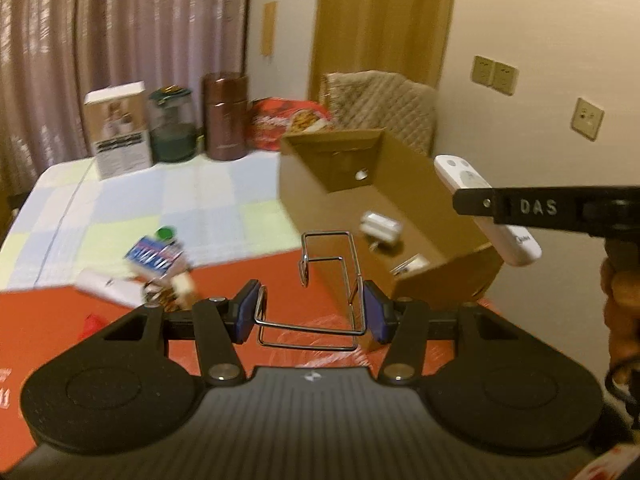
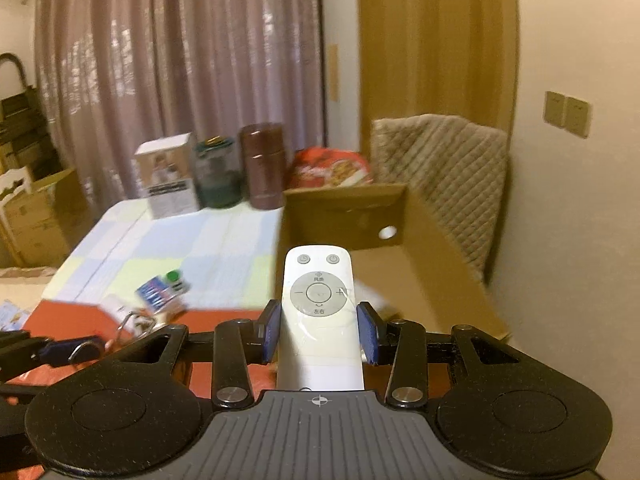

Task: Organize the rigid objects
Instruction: 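Carry the remote and wire rack into the cardboard box and release both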

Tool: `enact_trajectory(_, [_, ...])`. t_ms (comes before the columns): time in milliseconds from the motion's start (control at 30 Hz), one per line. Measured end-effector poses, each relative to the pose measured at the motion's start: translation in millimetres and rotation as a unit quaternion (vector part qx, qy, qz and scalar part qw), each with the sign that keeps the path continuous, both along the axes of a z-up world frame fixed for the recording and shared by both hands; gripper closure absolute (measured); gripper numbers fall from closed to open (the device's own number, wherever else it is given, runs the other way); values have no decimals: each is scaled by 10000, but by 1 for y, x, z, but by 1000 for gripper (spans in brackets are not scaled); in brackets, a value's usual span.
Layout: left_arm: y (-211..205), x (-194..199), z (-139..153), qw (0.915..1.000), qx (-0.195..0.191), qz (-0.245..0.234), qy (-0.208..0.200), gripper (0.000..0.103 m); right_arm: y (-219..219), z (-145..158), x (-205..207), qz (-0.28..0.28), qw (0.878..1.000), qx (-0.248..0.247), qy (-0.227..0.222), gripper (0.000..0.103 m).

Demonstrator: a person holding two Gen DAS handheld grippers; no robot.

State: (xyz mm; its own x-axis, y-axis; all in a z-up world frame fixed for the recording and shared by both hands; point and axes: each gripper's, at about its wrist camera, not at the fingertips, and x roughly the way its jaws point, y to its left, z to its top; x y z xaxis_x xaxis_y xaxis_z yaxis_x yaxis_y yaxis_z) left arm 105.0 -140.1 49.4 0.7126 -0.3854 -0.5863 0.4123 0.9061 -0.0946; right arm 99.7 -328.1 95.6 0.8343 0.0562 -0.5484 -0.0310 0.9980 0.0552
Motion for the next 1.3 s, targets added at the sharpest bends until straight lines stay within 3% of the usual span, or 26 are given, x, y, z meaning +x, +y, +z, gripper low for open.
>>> enact_trajectory(300, [-60, 32, 14, 9990, -110, -428, -119, 54, -64, 4, 32, -414, 9991, -61, 57, 66])
enact_trajectory(567, [-94, 63, 9, 9984, -63, -557, -43, 54, -91, -9, 58, -393, 9987, -20, 314, 66])
enact_trajectory(1133, [-118, 94, -14, 9973, 136, -679, 245, 54, -98, -33, 81, -372, 9974, 129, 600, 66])
enact_trajectory(1233, [-113, 92, -14, 9981, 148, -584, 141, 40, -99, -34, 81, -376, 9972, 137, 629, 66])
enact_trajectory(1300, [-104, 91, -13, 9987, 74, -493, 133, 40, -100, -35, 81, -367, 9971, 143, 653, 66])
